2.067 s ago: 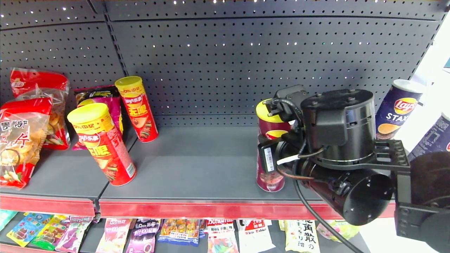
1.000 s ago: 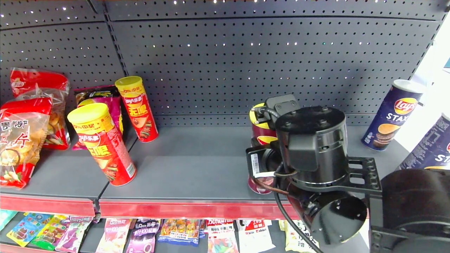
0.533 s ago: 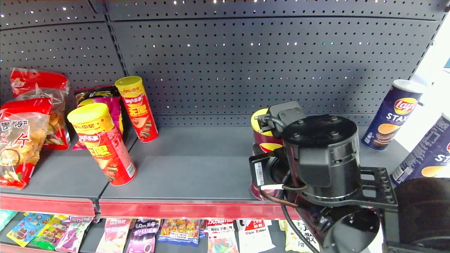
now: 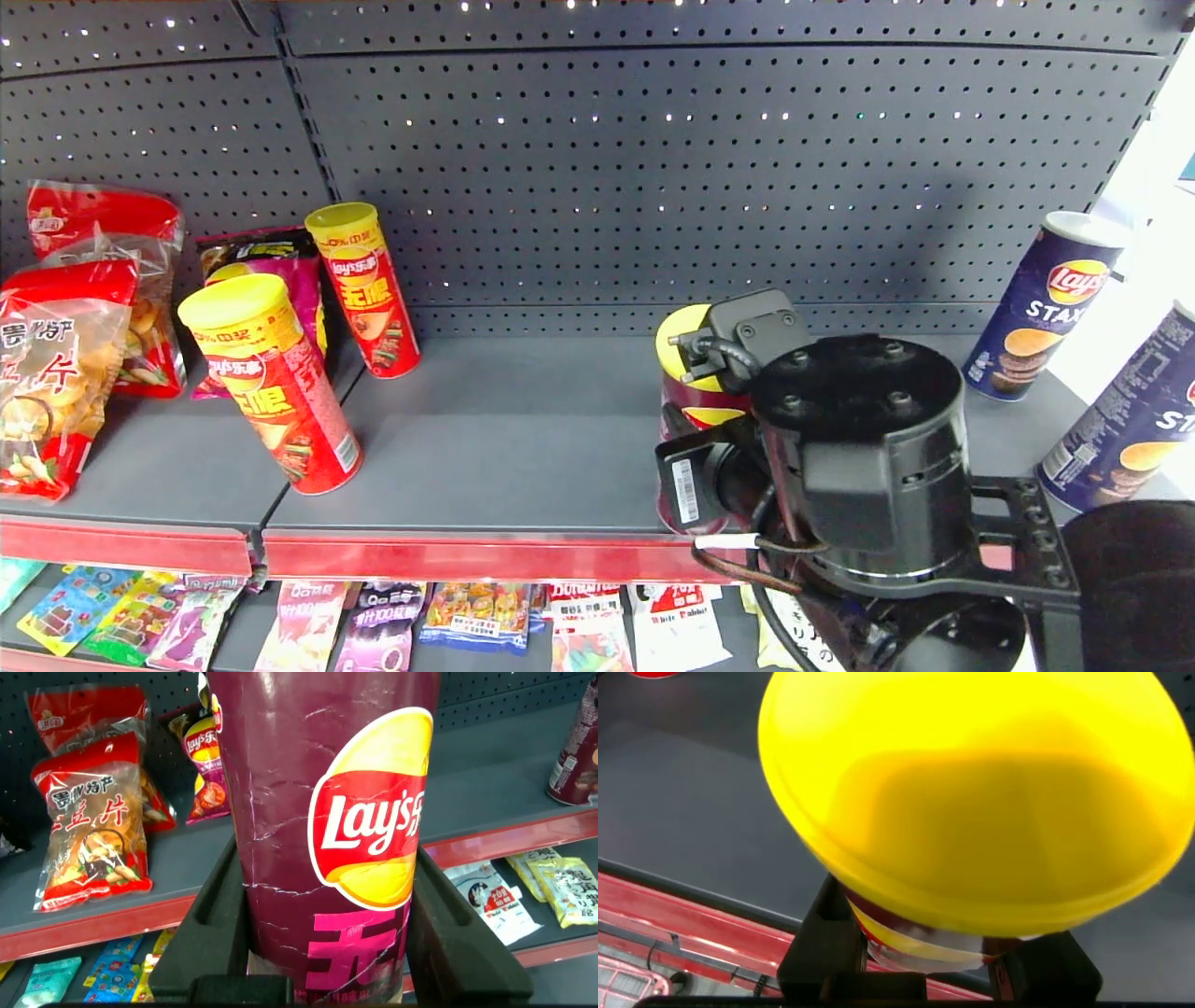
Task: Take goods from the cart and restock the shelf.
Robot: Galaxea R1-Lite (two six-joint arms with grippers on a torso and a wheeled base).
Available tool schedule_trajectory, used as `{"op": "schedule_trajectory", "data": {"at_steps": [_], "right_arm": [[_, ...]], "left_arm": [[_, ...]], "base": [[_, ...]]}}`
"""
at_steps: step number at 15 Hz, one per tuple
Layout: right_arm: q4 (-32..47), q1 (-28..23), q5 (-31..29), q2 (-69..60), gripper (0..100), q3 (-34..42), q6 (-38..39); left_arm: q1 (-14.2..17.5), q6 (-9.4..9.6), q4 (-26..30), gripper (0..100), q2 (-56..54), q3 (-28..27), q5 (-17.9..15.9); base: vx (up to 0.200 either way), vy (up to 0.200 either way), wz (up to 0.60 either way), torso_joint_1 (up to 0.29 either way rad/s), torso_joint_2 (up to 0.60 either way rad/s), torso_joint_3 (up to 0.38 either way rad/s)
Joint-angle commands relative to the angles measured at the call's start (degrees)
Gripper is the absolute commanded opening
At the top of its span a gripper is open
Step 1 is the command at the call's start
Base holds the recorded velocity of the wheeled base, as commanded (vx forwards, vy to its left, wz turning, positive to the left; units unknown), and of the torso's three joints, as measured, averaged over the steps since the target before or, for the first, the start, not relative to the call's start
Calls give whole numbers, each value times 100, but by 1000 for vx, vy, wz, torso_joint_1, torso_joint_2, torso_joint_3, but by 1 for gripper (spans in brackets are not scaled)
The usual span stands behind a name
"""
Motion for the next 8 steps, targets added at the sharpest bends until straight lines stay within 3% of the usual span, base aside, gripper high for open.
{"op": "schedule_trajectory", "data": {"at_steps": [1,8], "right_arm": [[5,17,4,-17,0,21,10],[-3,-19,162,1,0,39,1]], "left_arm": [[-2,-5,8,0,-8,-1,1],[-2,-31,8,0,-35,-1,10]], "base": [[0,0,0,0,0,0],[0,0,0,0,0,0]]}}
